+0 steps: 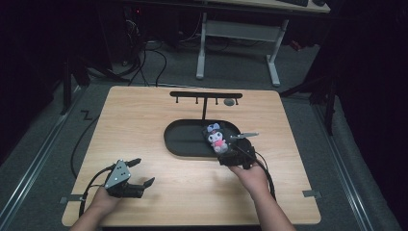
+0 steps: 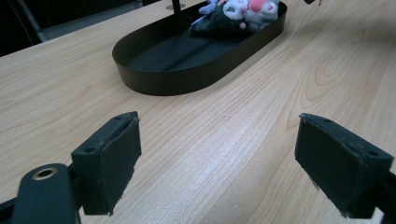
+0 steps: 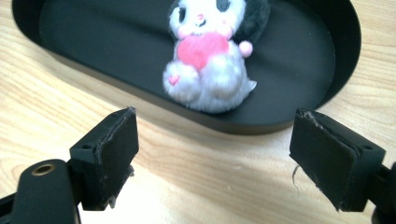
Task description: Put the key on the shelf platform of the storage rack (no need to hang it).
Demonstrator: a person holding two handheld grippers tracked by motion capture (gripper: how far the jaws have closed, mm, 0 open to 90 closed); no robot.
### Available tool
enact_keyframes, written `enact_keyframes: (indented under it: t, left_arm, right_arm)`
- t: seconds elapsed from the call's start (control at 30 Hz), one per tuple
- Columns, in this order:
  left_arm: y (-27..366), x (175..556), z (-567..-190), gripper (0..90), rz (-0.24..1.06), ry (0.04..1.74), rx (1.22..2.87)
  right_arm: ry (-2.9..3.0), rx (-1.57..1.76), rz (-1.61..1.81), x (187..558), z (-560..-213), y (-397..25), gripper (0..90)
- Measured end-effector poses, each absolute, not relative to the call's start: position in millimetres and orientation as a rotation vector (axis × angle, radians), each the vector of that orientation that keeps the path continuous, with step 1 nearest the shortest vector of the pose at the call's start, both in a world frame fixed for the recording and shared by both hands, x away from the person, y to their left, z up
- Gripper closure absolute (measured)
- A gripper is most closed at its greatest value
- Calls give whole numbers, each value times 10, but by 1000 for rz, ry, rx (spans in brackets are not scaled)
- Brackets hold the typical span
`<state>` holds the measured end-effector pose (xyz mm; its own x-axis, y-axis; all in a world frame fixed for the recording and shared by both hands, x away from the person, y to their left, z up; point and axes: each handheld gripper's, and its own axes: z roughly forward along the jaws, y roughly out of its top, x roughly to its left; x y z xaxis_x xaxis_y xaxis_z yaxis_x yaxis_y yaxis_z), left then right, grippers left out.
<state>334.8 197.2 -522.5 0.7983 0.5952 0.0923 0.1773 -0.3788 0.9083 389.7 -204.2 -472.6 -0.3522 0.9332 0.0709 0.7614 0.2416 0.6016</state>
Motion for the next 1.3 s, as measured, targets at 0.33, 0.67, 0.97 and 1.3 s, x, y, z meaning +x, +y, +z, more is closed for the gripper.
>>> enact_keyframes:
  t: [0.33,0.67,0.97,1.3]
  left_arm:
    - [1966,3350,-5227,154,506,585,1946]
    - [1958,3349,-5230,154,509,587,1948]
    - [1956,3348,-5228,154,511,584,1954]
    - [1956,3354,-5226,154,506,582,1952]
  right_arm:
    - [2183,1492,871,3567,-4864,-2179,153]
    - [2119,1427,943,3214,-5001,-2286,151]
    - [2029,1352,1015,2870,-5141,-2343,151]
    - [2047,1343,1003,2840,-5186,-2301,151]
